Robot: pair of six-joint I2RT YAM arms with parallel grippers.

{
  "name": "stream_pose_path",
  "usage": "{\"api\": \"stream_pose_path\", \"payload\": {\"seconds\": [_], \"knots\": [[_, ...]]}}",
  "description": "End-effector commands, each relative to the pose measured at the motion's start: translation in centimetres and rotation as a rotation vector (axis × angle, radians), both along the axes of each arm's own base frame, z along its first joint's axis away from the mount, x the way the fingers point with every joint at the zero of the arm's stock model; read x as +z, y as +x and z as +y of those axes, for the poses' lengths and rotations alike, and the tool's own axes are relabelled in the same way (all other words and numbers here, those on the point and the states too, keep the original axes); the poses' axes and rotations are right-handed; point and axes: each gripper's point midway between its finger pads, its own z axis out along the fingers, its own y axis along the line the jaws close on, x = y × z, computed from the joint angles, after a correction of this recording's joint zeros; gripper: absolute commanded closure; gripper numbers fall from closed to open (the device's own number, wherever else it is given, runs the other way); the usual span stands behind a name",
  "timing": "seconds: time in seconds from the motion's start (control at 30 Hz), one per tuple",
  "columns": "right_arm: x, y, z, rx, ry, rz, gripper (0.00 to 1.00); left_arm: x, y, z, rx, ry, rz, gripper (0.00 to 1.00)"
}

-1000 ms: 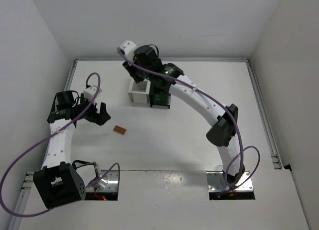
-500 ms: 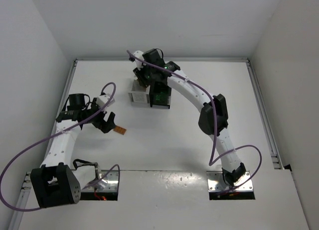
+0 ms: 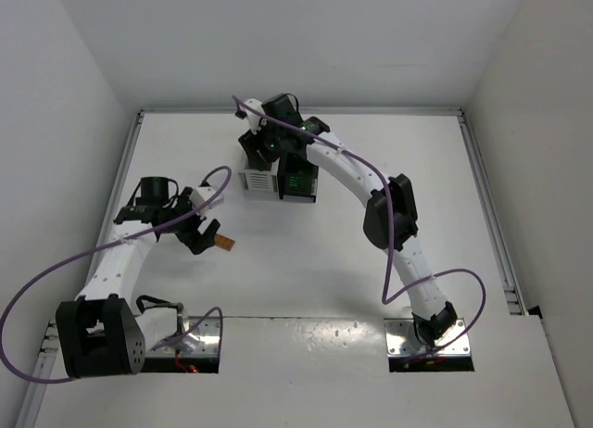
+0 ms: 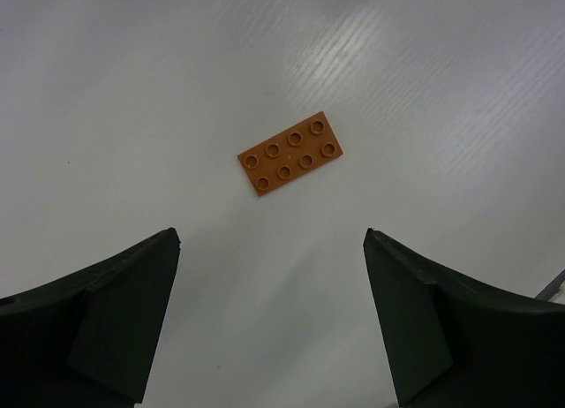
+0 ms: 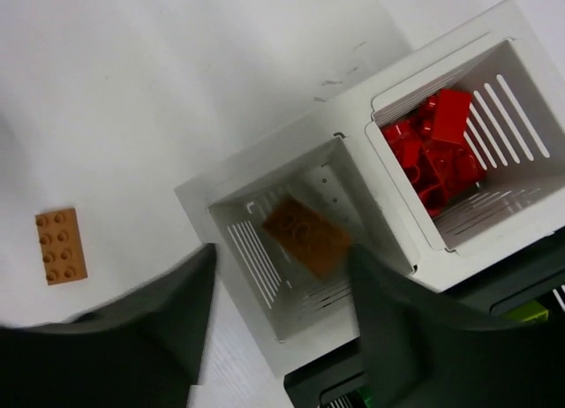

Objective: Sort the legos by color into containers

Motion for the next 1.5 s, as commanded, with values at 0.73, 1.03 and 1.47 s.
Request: {"api": "stream_pose_path", "payload": {"seconds": [0.73, 1.03, 1.47], "knots": [[11.0, -0.3, -19.3, -0.322, 0.124, 0.02, 0.23, -6.9, 4.1, -2.9, -0.719, 0.22, 0.123, 0.27], [10.4, -0.6, -20.9, -0.355, 0.165, 0.113, 0.23, -9.6, 2.2, -3.9, -0.786, 0.305, 0.15, 0.3], [10.3, -0.1, -21.8, -0.384, 0.179, 0.135, 0.24, -13.0, 0.6, -3.1, -0.759, 0.439, 0.107, 0.53]]}}
